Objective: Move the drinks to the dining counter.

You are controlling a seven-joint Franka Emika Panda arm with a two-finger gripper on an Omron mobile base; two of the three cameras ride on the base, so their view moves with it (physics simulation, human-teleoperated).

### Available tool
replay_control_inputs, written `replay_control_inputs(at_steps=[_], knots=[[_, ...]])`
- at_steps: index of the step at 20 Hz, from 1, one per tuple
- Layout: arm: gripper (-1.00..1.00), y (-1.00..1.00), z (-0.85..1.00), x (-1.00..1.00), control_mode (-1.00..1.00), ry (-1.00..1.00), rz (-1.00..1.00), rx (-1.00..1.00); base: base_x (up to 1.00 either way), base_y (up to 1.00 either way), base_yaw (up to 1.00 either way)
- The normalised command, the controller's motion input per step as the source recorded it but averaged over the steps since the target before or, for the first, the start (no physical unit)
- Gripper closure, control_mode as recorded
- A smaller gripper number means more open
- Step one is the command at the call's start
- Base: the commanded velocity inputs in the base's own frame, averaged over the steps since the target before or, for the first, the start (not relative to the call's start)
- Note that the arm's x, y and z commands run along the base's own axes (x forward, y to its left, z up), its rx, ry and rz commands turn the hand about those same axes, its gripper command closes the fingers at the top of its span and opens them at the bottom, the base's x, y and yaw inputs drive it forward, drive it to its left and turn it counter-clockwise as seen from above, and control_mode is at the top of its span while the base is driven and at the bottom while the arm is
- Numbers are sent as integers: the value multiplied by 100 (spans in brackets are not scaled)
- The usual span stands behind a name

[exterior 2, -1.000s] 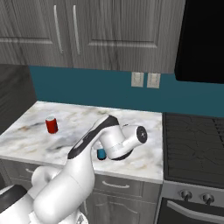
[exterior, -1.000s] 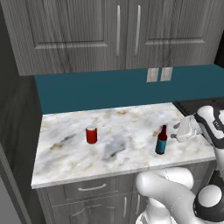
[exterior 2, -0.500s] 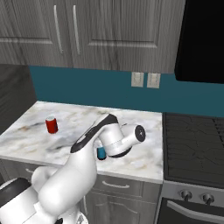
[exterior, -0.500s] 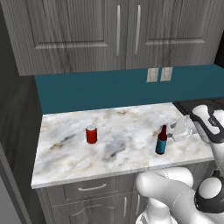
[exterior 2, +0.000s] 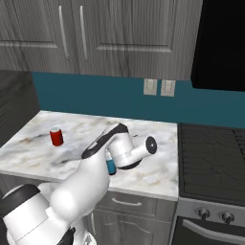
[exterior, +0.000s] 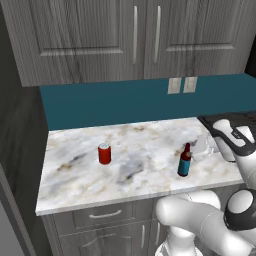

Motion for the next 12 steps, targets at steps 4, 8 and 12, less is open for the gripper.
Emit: replay_control_inputs(at_steps=[4,8,12], knots=[[-100,4,-10,18,-100,0,0,0,0,0,0],[-100,8,-9,17,-100,1,0,0,0,0,0],[-100,9,-7,14,-100,4,0,0,0,0,0]])
